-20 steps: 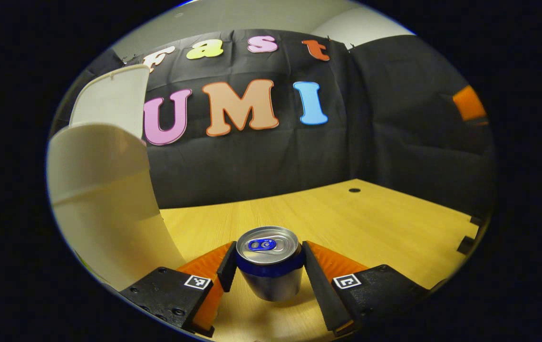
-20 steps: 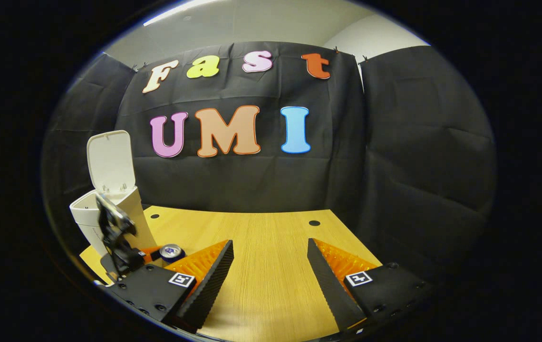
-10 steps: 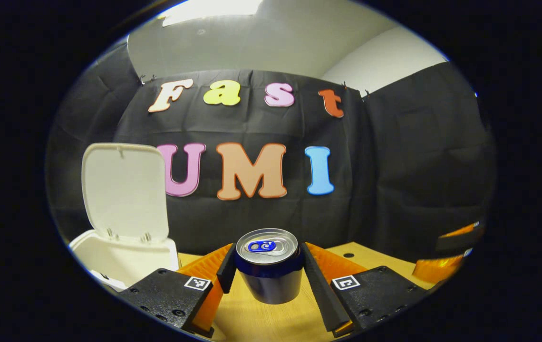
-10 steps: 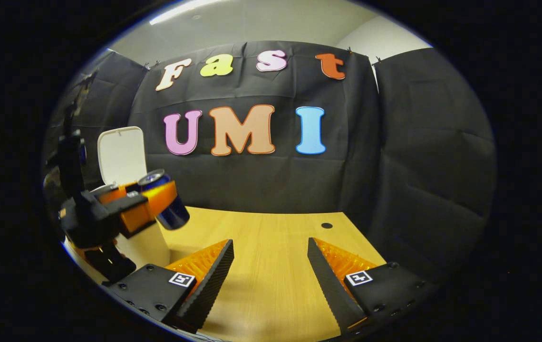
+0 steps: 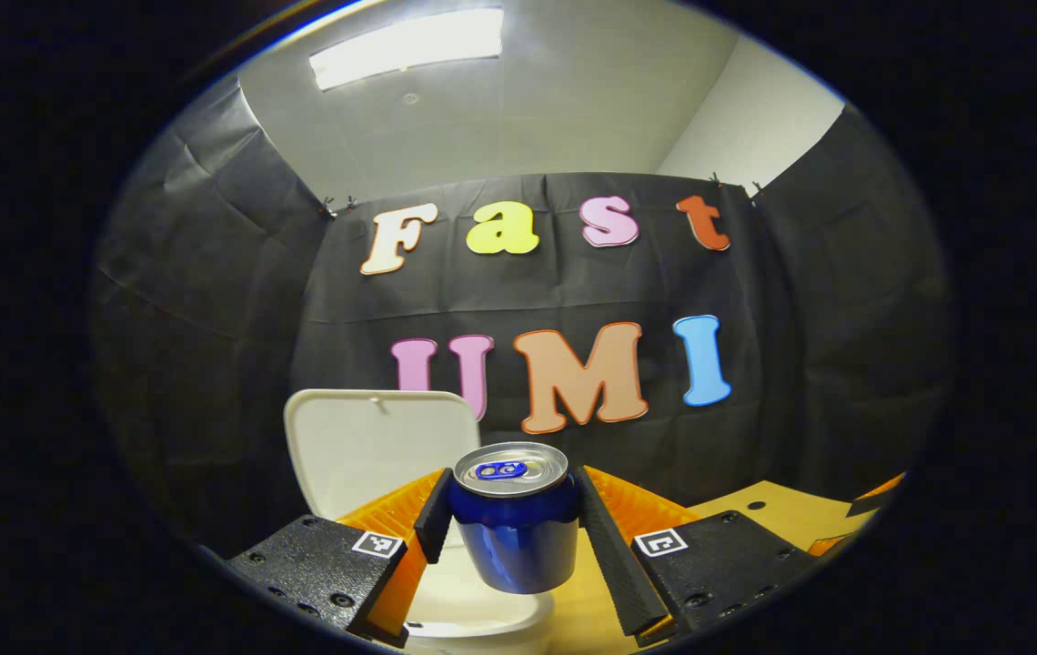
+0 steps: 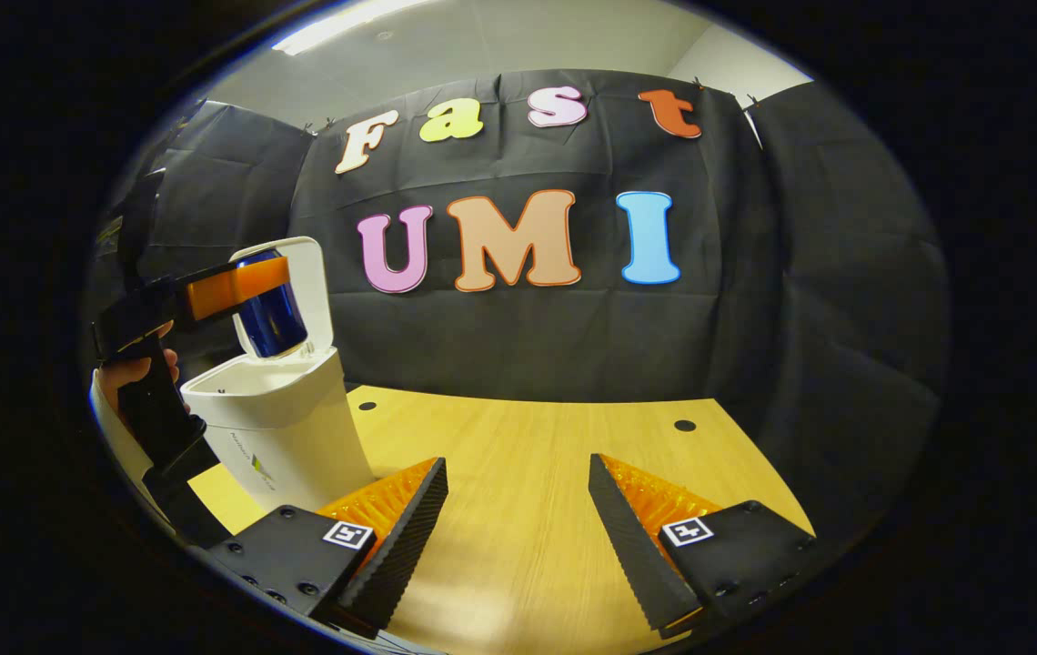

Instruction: Press the lid of the desktop garbage bin to open it, pick up the crumpled paper on the desktop and throw it into the bin, then pick up the pop can on the desktop and drop it into the bin, and finally close the garbage bin lid.

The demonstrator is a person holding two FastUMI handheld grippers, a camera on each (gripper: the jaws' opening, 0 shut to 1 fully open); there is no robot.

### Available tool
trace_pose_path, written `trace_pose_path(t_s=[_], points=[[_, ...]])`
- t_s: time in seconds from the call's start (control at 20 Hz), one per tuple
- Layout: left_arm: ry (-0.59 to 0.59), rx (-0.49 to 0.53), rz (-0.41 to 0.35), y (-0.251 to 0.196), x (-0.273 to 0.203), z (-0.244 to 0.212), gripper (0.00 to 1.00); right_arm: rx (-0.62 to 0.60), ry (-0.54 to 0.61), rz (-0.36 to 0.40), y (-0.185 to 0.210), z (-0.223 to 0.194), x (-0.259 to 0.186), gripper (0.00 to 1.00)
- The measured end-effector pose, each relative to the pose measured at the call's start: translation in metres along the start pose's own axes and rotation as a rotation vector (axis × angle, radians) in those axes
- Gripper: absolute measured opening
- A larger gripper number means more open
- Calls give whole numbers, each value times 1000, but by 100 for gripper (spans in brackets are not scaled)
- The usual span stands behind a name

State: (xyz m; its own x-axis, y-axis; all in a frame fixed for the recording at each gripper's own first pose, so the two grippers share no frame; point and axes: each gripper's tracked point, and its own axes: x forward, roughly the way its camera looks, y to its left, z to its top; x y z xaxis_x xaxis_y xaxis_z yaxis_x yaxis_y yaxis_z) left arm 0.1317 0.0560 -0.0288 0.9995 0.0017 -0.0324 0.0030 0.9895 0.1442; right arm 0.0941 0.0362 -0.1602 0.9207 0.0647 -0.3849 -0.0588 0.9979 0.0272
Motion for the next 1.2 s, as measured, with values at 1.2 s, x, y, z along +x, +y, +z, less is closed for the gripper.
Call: trace_pose_path(t_s=[1.2], points=[[-33, -22, 110, 71, 60, 62, 94, 40, 29, 16, 0, -19, 4, 99]])
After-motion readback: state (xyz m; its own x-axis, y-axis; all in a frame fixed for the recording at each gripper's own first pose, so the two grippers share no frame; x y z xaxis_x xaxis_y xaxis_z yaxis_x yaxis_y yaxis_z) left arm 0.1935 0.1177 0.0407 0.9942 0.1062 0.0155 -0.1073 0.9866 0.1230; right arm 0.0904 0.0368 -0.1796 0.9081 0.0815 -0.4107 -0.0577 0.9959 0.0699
